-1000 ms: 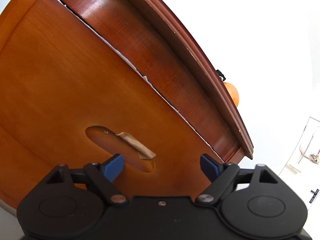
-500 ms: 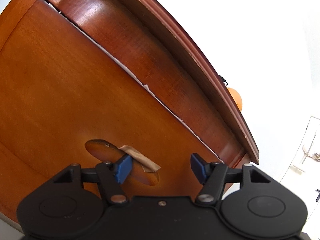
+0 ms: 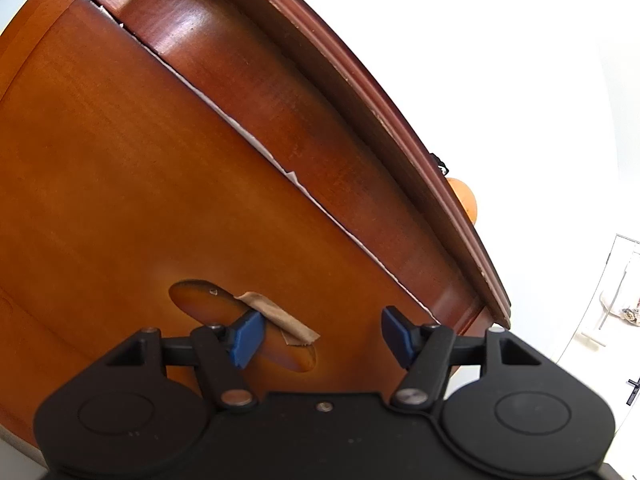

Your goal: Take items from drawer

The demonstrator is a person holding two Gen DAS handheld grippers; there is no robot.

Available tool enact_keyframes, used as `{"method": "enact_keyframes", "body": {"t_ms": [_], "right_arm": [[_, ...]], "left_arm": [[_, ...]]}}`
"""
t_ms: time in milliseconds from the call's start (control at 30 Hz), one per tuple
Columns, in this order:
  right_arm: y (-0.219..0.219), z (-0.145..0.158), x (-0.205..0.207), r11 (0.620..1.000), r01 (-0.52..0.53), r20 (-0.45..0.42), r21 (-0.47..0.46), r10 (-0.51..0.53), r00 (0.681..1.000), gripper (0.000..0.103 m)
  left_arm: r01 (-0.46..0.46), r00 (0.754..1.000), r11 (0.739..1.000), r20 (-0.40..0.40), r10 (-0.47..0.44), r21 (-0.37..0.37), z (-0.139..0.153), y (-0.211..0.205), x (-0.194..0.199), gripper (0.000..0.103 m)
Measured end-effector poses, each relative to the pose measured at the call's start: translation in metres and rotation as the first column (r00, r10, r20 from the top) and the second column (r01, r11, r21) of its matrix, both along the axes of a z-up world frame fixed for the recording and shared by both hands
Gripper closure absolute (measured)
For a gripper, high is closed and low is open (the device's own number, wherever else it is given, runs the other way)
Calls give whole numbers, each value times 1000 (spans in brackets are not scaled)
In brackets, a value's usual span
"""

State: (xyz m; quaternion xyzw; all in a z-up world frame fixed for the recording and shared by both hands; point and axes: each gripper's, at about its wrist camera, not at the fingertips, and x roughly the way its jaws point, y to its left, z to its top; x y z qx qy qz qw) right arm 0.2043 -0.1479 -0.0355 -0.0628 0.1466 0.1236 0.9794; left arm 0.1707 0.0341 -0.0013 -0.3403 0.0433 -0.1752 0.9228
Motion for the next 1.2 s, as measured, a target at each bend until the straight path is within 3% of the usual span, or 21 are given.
{"method": "enact_keyframes", "body": {"t_ms": [467, 867, 1200], "right_arm": [[-11, 17, -22, 998, 35, -1, 56, -35, 999, 0], [-19, 27, -46, 995, 59, 6, 79, -60, 998, 0], [-53, 47, -78, 989, 57, -30, 136, -53, 998, 0]], "left_arm": [[6, 1000, 998, 19, -7, 62, 5, 1, -42, 38], [31, 999, 997, 23, -33, 65, 9, 8, -88, 38], [36, 999, 996, 23, -38, 82, 12, 13, -139, 38]]}}
